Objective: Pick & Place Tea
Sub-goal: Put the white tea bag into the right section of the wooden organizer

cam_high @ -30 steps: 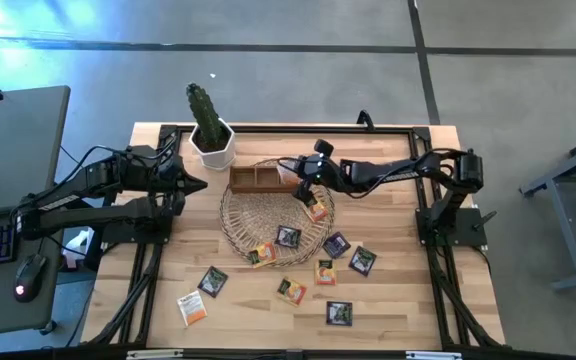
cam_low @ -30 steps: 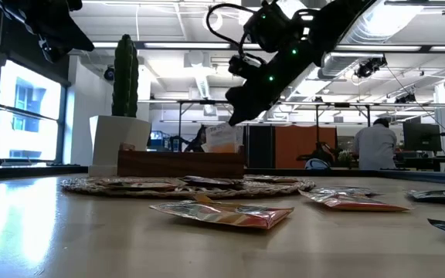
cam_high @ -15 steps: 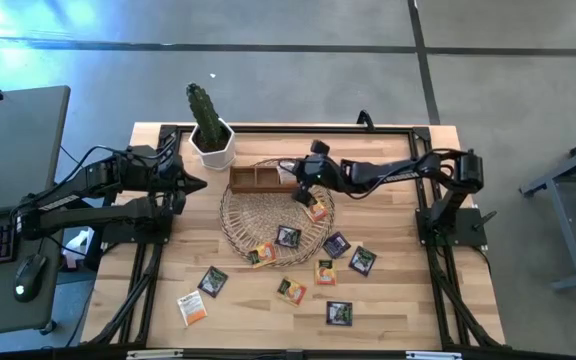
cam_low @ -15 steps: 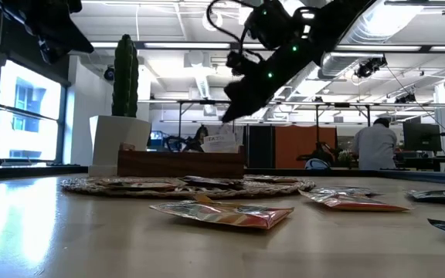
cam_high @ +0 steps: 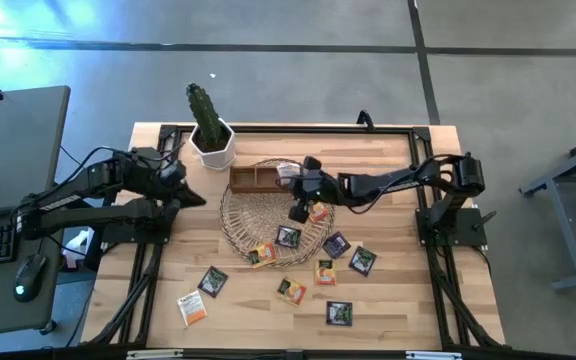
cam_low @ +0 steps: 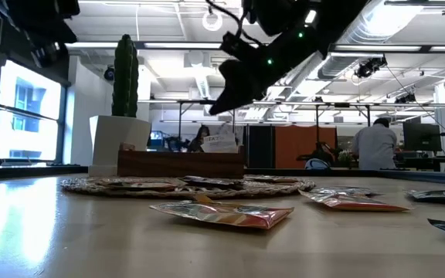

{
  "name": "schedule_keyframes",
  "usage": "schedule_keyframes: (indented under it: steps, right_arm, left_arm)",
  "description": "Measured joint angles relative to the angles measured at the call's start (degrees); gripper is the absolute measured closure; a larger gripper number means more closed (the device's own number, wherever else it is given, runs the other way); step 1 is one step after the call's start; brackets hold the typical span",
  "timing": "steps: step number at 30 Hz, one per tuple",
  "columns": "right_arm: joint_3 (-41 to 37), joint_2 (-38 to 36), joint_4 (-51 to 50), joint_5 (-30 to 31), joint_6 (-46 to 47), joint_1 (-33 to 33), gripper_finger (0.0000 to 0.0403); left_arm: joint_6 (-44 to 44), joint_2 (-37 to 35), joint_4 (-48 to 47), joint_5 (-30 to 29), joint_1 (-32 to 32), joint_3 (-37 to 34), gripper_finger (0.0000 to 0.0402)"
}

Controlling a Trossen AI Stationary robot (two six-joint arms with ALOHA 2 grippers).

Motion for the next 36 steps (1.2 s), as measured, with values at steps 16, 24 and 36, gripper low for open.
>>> schedule_keyframes:
  steps: [16,24,36]
  right_arm:
    - [0.0,-0.02,2.39,2.2,-1.43,2.8,0.0399]
    - [0.0,-0.02,2.35,1.97,-1.32,2.91,0.0395]
    - [0.0,-0.02,2.04,1.14,-1.29,2.91,0.0392]
  left_arm:
    - [1.61,9.33,19.16,-8.54,-14.62,-3.51,0.039]
    - [-3.37,18.48,19.89,-25.36,-30.62,-3.52,0.0399]
    - [-35.94,26.9,13.85,-23.68,-54.81,-3.46,0.0401]
